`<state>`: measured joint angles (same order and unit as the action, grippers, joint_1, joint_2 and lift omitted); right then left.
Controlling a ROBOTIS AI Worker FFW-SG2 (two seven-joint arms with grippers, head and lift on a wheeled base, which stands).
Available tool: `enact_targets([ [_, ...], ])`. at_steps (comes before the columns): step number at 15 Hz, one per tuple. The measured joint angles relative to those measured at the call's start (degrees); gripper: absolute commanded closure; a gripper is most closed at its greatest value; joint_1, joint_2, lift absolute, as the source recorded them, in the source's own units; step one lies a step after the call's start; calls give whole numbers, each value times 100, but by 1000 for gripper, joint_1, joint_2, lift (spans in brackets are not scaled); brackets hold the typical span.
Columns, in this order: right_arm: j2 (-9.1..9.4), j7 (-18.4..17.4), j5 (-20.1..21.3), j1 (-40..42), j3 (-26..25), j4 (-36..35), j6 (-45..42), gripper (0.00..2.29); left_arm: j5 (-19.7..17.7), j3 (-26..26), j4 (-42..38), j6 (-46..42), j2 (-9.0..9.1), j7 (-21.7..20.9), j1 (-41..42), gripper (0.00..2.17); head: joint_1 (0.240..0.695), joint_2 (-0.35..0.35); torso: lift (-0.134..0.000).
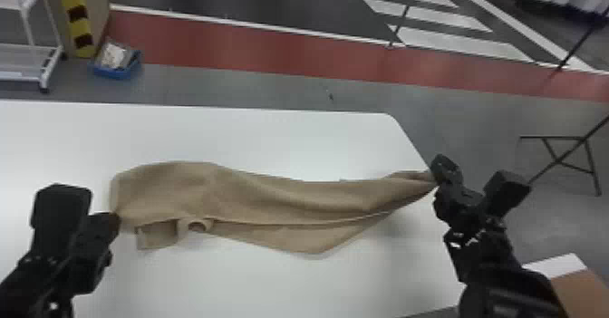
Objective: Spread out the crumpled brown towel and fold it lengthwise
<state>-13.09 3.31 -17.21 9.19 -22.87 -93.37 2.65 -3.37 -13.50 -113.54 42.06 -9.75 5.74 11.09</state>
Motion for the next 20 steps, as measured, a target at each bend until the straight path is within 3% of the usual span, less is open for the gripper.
enact_targets([
  [3, -12, 251, 0, 48, -1, -181, -5, 1892, -266, 257, -581, -71, -2, -5, 206, 1423, 695, -350, -124],
  [5, -63, 632, 21, 63, -32, -235, 32, 1882, -605, 485, -1107, -62, -26, 7, 341, 1423, 695, -340, -124],
  [8, -140, 975, 294, -4, -9, -173, 434, 1875, -1017, 757, -1711, -46, -78, 188, 502, 1423, 695, -323, -124],
  [11, -135, 1140, 542, 120, 112, -27, 542, 1409, -1082, 885, -1878, -58, -124, 333, 553, 1423, 695, -293, -124],
  [12, -131, 1231, 657, 224, 168, -18, 512, 1082, -1072, 908, -1861, -60, -130, 334, 558, 1423, 695, -286, -124],
  [14, -129, 1289, 798, 399, 211, -24, 462, 110, -1061, 916, -1786, -62, -126, 331, 559, 1420, 695, -278, -124],
  [15, -130, 1291, 811, 494, 201, -57, 422, -1, -1057, 912, -1753, -63, -123, 331, 552, 1420, 695, -278, -124],
  [17, -130, 1287, 810, 688, 48, -168, 322, 6, -1045, 886, -1700, -70, -117, 331, 513, 1420, 695, -294, -124],
  [20, -141, 1384, 817, 838, -310, -149, 201, 191, -1034, 861, -1668, -73, -114, 327, 484, 1420, 695, -327, -124],
])
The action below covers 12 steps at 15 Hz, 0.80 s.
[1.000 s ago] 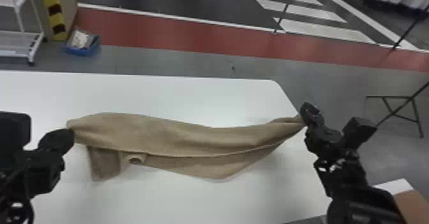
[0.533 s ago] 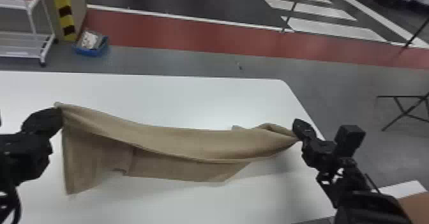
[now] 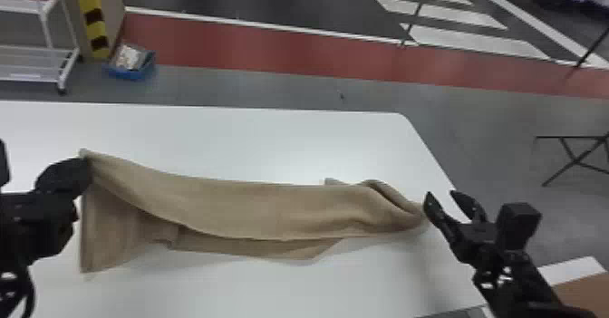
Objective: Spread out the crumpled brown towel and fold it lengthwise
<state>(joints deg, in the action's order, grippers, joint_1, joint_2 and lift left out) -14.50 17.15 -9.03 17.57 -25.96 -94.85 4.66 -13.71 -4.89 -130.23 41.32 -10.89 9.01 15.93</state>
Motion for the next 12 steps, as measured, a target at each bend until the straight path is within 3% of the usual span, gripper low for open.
enact_targets([
  [2, -45, 78, 12, -15, -137, 171, -109, 221, 5, -11, 9, 9, 6, -4, -9, 1420, 695, -350, -124],
  [5, -197, 479, 115, -255, -168, 731, -296, 221, 67, -69, 18, 12, 24, -4, -16, 1420, 695, -350, -124],
  [9, -304, 1021, 253, -709, -179, 1602, -707, 390, 101, -83, 49, 12, 19, -19, -2, 1420, 695, -350, -124],
  [12, -329, 1207, 334, -862, -173, 1838, -757, 542, 113, -85, 55, 12, 22, -27, -2, 1420, 695, -350, -124],
])
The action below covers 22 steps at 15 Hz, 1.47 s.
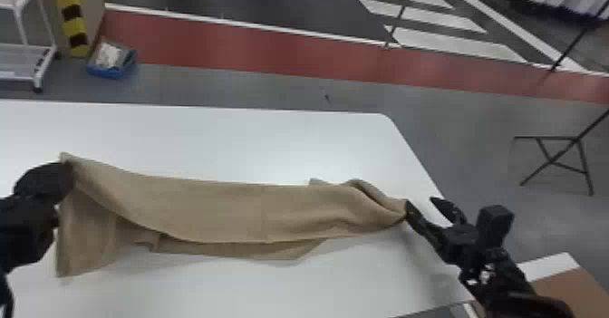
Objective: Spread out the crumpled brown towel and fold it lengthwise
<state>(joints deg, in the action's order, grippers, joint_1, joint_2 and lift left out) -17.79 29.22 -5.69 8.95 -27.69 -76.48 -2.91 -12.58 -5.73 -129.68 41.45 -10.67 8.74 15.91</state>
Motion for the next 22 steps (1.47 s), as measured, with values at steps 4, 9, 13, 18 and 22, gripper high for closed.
enact_targets([
  [4, -46, 201, 35, -102, -3, 79, 233, 805, 6, 2, 30, 0, -7, -22, -11, 1420, 695, -350, -124],
  [9, -50, 466, 8, -200, -39, 61, 797, 1511, 10, 13, 39, 0, -14, -30, -32, 1423, 695, -350, -124],
  [13, 81, 645, -87, -120, -210, -393, 1020, 1538, 6, 27, 25, 0, -7, -24, -35, 1423, 695, -344, -124],
  [18, 233, 676, -692, 84, -481, -1668, 1545, 1538, -30, 81, -418, 224, -45, -48, -22, 1420, 695, -331, -124],
  [22, 278, 579, -1132, 80, -901, -2754, 2433, 1538, -86, 229, -967, 564, -112, 121, 0, 1420, 695, -328, -124],
])
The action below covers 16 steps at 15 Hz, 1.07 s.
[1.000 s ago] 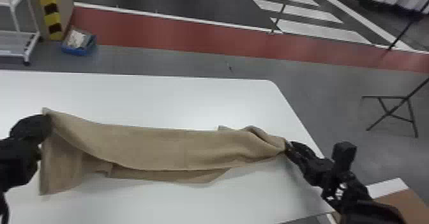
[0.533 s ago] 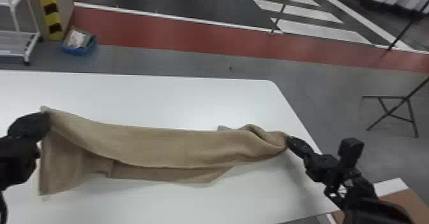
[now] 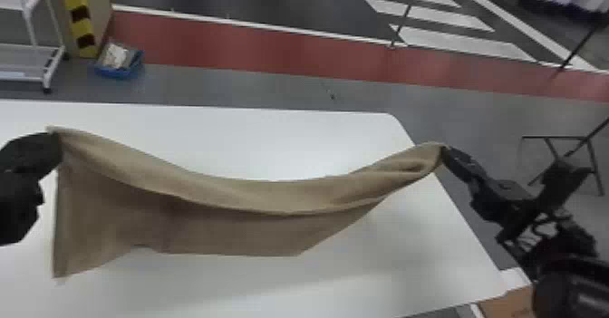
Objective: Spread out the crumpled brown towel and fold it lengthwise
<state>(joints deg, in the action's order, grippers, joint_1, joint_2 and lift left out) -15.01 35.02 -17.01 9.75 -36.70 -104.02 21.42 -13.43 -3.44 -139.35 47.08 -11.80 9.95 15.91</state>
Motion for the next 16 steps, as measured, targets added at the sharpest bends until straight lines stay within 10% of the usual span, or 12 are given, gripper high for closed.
enact_targets([
  [5, -292, -111, -365, -357, -645, -279, 721, 1538, -313, 306, -7, 77, -136, 5, -288, 1420, 640, -350, -124],
  [12, 28, -173, 1465, -2696, 570, 1927, 187, 1538, -537, -105, 2746, -786, -136, -76, -2606, 1420, 535, -240, -124],
  [16, 92, -195, 1773, -3787, 940, 3133, -343, 1538, -770, -361, 4744, -2299, -39, -242, -4086, 1420, 456, -198, -124],
])
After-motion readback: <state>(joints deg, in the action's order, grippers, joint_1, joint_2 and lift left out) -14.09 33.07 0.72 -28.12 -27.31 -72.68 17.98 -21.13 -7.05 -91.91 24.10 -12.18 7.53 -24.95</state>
